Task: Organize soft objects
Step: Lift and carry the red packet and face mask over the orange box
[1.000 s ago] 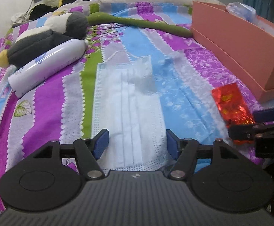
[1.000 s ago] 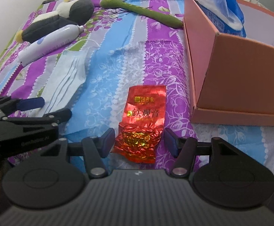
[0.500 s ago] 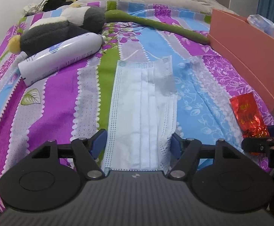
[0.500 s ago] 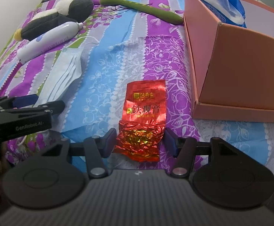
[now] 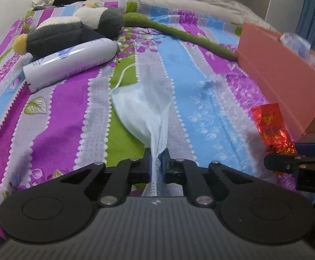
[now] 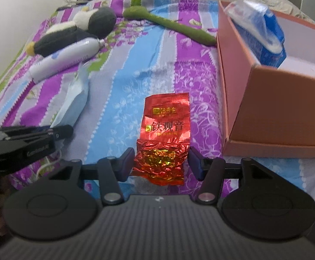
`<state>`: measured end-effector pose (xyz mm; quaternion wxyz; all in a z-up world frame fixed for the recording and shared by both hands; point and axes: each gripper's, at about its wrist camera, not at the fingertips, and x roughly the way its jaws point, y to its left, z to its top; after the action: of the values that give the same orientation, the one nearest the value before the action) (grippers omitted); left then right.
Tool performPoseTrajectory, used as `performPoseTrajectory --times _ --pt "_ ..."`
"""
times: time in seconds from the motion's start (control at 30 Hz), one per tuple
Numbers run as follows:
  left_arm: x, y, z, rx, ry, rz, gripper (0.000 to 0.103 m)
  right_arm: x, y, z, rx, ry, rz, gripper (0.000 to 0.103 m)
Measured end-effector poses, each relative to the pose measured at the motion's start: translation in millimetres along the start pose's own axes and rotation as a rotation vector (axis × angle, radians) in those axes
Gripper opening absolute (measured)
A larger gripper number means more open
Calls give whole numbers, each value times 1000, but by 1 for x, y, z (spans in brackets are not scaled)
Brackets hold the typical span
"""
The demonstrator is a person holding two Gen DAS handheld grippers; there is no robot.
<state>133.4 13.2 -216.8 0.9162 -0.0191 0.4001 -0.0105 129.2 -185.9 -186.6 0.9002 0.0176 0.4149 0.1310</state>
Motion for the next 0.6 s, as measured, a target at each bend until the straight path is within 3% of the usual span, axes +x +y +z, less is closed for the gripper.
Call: performPoseTrajectory --times 0.13,0.6 --pt "-15 1 6 -51 -5 -34 10 -15 1 8 -1 -35 7 57" --pt "-91 -21 27 -92 -32 -100 10 -74 5 33 6 -128 35 57"
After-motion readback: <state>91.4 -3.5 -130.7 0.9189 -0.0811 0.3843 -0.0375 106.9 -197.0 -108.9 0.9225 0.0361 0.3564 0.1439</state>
